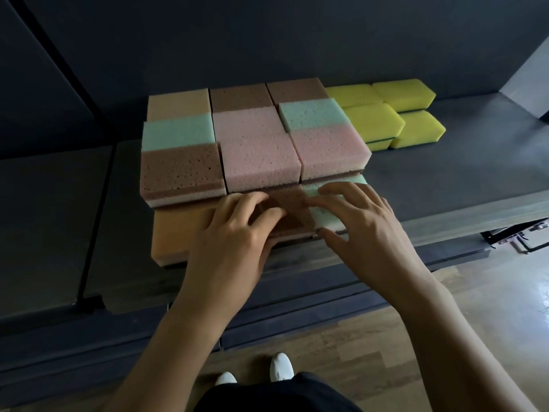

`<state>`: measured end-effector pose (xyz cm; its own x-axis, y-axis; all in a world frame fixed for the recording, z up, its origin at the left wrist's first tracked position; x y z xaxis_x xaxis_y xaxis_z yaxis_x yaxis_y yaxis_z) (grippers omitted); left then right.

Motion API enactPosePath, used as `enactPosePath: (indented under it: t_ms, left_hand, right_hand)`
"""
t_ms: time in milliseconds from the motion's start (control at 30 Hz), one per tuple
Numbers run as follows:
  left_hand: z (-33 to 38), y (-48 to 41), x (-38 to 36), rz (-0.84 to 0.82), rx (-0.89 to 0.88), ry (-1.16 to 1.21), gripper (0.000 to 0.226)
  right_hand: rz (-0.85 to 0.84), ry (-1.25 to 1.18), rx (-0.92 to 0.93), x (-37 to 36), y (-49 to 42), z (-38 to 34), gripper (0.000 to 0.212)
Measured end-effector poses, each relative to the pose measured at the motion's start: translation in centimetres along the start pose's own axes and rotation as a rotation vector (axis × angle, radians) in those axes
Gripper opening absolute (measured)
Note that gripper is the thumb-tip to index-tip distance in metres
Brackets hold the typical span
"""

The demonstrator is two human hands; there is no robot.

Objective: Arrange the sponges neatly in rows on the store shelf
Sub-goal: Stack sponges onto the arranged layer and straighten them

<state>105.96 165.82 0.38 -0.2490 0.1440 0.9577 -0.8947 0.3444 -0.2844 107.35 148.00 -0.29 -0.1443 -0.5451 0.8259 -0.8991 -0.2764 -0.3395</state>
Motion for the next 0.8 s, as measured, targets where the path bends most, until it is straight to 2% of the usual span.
enactPosePath:
  t_ms: [233,400,567,800]
  left_hand:
    - [0.2,0.5,0.3,0.026,-0.017,0.033,0.041]
    - [-0.8,2.0,2.6,0.105,0.037,0.093,0.039]
    - [-4.6,5.6,4.6,0.149,0.168,0.02,0.034]
    - [-12.7,13.9,7.5,0.157,0.45,-0.127,0.028]
  right_hand:
    - [-0.018,-0.022,-0.003,0.2,0.3,-0.3,0.051]
    - [-0.038,-0.108,0.108,0.3,-0.2,-4.0,0.049]
    - [-0.075,-0.261,0.268,-2.0,-2.1,-9.7,0.029]
    - [-0.248,-0.334,0.487,-9.0,-4.2,-20.8,0.031]
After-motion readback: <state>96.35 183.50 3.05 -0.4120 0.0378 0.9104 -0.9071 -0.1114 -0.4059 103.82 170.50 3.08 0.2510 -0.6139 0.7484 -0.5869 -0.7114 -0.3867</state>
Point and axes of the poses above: each hand's wrist, its own y-axis away from the middle knuckle, its own x-axis out of the back of the hand, z = x × y, the point moved 6 cm from there along -y, towards the middle knuckle, and after that the axes turned 8 degrees about -y, right-handed, at the moved point
